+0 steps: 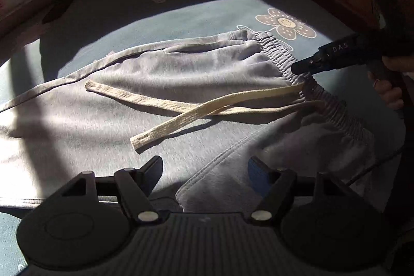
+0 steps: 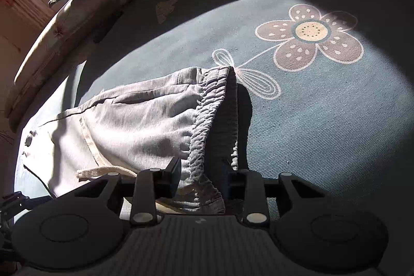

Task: Fold clothes

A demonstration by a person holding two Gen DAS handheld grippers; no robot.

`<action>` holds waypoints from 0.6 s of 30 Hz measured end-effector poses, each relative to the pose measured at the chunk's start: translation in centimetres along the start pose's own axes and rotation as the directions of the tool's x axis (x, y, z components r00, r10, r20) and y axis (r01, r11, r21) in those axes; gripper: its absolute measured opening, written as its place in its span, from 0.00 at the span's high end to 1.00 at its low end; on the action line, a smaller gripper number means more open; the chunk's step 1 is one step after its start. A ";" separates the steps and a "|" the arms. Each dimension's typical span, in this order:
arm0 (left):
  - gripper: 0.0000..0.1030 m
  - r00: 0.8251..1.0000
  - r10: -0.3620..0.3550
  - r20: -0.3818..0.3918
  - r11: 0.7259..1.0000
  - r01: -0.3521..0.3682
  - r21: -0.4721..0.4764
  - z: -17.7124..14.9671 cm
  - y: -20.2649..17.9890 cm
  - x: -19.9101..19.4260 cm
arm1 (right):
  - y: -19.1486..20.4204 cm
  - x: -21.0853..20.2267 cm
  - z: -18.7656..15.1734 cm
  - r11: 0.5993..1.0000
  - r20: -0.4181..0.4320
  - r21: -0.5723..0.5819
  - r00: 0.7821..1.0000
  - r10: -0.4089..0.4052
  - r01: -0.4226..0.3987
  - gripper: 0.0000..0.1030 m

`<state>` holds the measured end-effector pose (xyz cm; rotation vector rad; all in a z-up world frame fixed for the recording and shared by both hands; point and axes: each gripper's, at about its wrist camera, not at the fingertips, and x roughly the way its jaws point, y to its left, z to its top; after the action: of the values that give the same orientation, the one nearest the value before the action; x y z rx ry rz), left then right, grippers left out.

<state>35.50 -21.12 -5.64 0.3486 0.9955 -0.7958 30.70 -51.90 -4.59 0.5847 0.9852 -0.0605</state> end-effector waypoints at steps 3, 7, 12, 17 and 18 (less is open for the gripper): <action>0.29 0.998 -0.052 -0.031 0.999 0.052 -0.003 0.0 -0.8 1.8 | 0.7 1.5 0.5 0.993 -0.017 -0.047 0.994 -0.109 0.108 0.87; 0.29 0.965 -0.111 -0.238 0.994 0.110 -0.015 -2.0 -1.5 4.6 | 0.6 1.1 0.6 0.991 -0.012 -0.021 0.991 -0.134 0.133 0.80; 0.29 0.970 -0.125 -0.210 0.992 0.127 -0.006 -3.5 -1.9 2.9 | 0.6 0.7 2.8 0.987 0.055 -0.092 0.991 -0.124 0.128 0.50; 0.29 0.968 -0.143 -0.209 0.990 0.141 -0.026 -3.2 -1.7 2.8 | -1.0 4.3 7.1 0.986 0.069 -0.120 0.992 -0.105 0.112 0.48; 0.29 0.968 -0.150 -0.201 0.989 0.146 -0.032 -3.0 -1.6 2.7 | -1.4 5.3 7.6 0.986 0.061 -0.126 0.993 -0.102 0.109 0.48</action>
<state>33.30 -21.64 -9.38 0.3482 1.2303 -0.8989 39.14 -55.68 -6.26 0.4102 0.9588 -0.1057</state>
